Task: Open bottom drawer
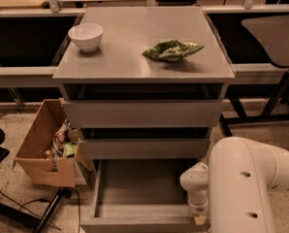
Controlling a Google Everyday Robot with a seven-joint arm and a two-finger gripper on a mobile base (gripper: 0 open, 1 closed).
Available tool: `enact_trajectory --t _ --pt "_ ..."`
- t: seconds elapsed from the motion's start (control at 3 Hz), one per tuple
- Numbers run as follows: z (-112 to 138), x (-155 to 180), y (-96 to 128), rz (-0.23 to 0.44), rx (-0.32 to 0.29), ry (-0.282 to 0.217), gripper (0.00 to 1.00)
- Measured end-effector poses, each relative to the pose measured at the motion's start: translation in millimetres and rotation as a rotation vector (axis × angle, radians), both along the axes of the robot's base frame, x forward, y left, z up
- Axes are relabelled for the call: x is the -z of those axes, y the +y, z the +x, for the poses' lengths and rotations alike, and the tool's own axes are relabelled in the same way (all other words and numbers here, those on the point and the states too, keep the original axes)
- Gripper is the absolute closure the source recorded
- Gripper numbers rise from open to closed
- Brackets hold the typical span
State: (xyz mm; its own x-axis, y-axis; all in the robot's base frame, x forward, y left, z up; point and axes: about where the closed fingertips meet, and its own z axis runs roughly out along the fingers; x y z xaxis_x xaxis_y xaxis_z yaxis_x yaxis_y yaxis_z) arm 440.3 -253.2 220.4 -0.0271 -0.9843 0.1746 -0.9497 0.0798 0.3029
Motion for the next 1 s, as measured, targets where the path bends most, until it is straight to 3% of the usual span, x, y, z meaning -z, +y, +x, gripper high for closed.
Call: enact_trajectory --t 0.67,1.0 --pt "-8.0 -12.8 5.4 -0.013 -0.02 -0.007 1.0" --pt "-15.0 -11.8 3.4 -0.016 -0.02 0.005 0.82"
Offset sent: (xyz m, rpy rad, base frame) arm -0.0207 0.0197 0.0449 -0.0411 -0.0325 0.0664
